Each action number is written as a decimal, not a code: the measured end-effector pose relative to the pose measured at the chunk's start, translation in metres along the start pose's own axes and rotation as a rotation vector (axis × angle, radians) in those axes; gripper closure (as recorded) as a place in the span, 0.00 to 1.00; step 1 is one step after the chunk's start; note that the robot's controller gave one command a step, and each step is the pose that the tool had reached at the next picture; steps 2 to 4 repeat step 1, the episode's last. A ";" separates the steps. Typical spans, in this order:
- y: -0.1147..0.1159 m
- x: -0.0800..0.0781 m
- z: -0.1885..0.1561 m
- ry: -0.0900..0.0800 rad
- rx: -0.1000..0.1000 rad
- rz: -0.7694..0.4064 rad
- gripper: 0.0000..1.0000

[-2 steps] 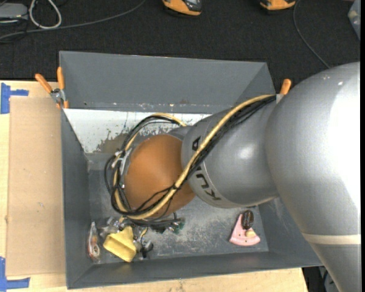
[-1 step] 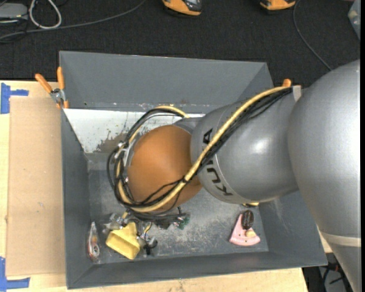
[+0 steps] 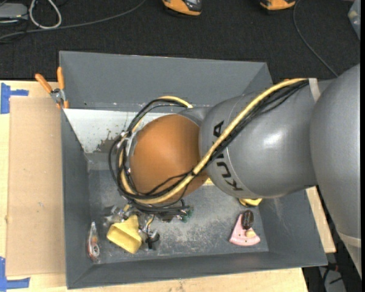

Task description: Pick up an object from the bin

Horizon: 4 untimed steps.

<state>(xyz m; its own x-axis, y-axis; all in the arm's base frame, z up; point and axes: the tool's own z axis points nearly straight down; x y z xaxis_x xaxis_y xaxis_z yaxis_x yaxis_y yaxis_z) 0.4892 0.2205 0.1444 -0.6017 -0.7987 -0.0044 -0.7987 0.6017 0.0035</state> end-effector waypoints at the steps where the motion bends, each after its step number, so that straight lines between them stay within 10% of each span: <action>1: 0.001 0.001 -0.014 0.004 -0.003 0.002 1.00; 4: 0.001 0.001 -0.014 0.004 -0.003 0.002 1.00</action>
Offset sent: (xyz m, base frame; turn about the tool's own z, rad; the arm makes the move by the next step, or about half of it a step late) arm -0.0014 -0.0001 0.0157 0.0009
